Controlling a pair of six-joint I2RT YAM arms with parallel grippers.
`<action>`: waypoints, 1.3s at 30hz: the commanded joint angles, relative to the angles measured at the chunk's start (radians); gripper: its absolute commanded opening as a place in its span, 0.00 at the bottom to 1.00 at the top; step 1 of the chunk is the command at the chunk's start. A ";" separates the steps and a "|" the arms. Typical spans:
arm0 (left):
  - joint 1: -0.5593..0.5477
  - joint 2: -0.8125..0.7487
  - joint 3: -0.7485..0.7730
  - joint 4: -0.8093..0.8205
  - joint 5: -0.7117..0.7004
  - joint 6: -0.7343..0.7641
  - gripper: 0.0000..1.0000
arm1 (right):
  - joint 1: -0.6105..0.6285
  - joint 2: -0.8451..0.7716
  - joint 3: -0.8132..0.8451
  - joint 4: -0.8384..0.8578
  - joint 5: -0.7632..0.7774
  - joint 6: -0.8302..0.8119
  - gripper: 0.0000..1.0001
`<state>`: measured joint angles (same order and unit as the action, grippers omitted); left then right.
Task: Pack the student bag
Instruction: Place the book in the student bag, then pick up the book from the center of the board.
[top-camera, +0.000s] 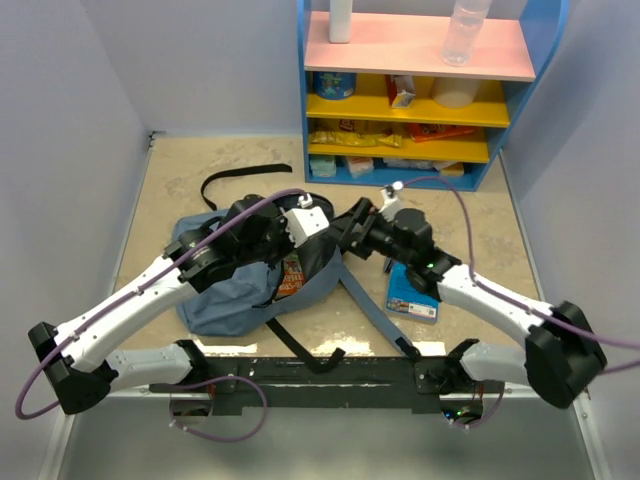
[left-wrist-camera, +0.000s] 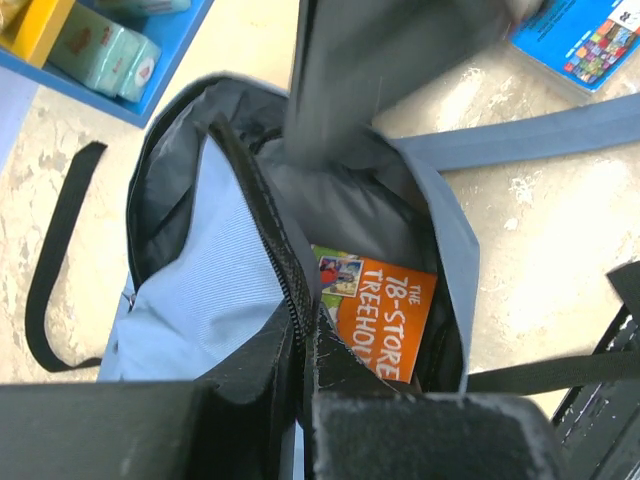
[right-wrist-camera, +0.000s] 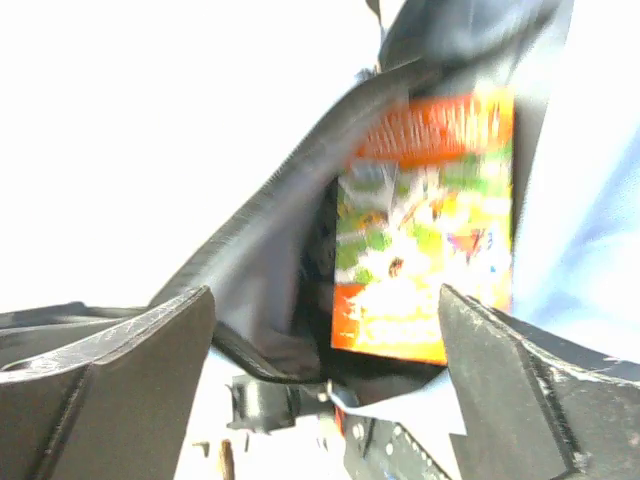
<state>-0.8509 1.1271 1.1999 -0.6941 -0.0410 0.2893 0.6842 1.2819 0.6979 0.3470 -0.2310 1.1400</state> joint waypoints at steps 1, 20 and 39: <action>0.010 -0.018 -0.011 0.065 -0.034 -0.035 0.00 | -0.090 -0.144 -0.038 -0.098 -0.028 -0.080 0.93; -0.068 0.410 0.503 -0.058 0.231 -0.016 0.69 | -0.440 -0.441 -0.060 -0.850 0.365 -0.169 0.99; -0.204 0.850 0.328 0.384 0.204 -0.093 0.59 | -0.606 -0.533 -0.196 -0.964 0.466 -0.169 0.99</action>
<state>-1.0409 1.9656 1.5143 -0.4500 0.1677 0.2413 0.0837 0.7727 0.5220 -0.6056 0.1715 0.9482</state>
